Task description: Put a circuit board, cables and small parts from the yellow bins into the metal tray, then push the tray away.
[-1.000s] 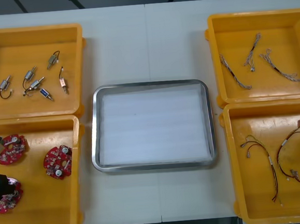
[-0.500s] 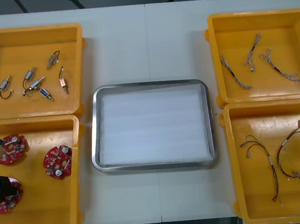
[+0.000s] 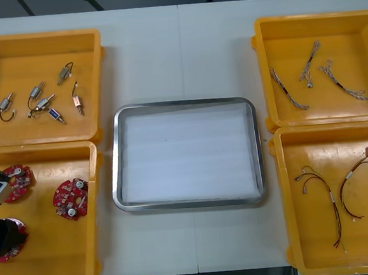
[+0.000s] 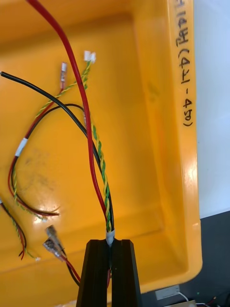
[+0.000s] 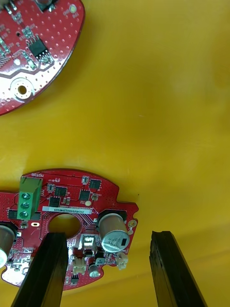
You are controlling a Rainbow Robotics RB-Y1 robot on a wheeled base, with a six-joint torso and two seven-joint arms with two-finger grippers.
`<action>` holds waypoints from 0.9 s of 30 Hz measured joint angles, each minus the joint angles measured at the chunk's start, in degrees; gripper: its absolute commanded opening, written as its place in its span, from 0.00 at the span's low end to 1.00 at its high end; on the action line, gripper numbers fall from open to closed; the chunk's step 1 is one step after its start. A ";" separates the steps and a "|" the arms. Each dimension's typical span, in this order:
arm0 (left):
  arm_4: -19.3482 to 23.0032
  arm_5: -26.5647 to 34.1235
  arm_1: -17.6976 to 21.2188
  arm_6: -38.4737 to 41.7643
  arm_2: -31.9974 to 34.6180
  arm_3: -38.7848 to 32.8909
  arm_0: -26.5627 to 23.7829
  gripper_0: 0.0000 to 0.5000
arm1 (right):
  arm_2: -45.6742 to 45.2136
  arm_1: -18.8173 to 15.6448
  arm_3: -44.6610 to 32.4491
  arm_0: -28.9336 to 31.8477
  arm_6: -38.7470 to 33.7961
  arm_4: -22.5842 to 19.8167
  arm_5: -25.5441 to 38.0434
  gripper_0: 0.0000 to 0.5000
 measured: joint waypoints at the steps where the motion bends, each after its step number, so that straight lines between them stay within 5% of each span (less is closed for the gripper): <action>1: 0.00 -0.04 0.00 0.00 0.00 0.01 0.01 1.00 | -0.23 0.00 -0.76 -0.41 0.00 -0.10 0.97 0.00; 14: -0.12 -0.80 0.00 -0.02 -0.03 0.04 0.54 1.00 | -0.41 0.00 -6.47 -9.92 3.94 -9.06 11.80 0.00; 19: -0.13 -0.94 0.00 -0.02 -0.25 0.04 0.85 1.00 | -0.41 0.00 -6.49 -13.50 15.59 -11.84 12.16 0.00; 23: -0.20 -1.58 0.00 -0.03 -0.92 0.05 0.85 1.00 | -0.38 0.00 -6.57 -15.81 16.70 -13.09 12.16 0.00; 26: -0.21 -1.91 0.00 -0.03 -1.18 0.05 0.85 0.75 | 0.05 0.00 -6.90 -17.64 18.41 -13.12 12.17 0.00; 27: -0.21 -2.02 0.00 -0.03 -1.20 0.05 0.85 0.59 | 0.52 0.00 -7.14 -18.41 19.68 -13.08 12.18 0.00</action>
